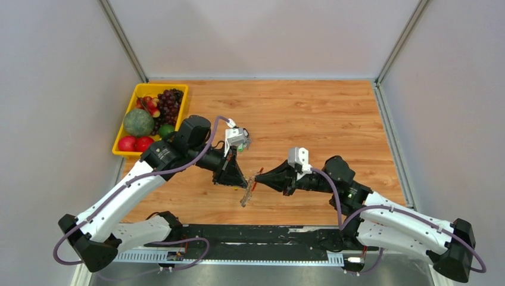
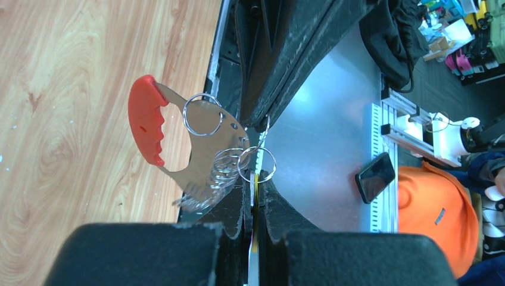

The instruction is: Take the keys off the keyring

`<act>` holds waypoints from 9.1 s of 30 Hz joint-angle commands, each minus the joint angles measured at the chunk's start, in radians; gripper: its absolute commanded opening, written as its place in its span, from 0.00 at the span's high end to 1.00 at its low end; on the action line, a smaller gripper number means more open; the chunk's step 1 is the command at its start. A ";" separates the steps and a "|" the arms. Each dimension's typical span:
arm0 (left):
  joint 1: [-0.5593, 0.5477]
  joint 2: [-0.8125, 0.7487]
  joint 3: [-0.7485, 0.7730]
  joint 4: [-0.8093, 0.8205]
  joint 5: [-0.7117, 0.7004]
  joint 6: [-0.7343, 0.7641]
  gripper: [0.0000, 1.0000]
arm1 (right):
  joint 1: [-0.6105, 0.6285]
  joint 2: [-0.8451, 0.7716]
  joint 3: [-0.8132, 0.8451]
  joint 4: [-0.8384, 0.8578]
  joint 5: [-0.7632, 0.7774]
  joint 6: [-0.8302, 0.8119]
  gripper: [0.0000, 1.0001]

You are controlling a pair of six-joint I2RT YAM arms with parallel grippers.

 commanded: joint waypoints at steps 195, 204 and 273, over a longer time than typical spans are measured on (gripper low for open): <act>-0.186 -0.254 -0.197 0.262 -0.745 0.505 1.00 | -0.097 0.369 0.146 0.393 -0.496 0.812 1.00; -0.188 -0.255 -0.220 0.251 -0.693 0.680 1.00 | -0.096 0.393 0.237 0.029 -0.449 0.584 1.00; -0.199 -0.399 -0.453 0.297 -0.557 0.974 1.00 | -0.235 0.567 -0.028 0.896 -0.239 1.383 0.96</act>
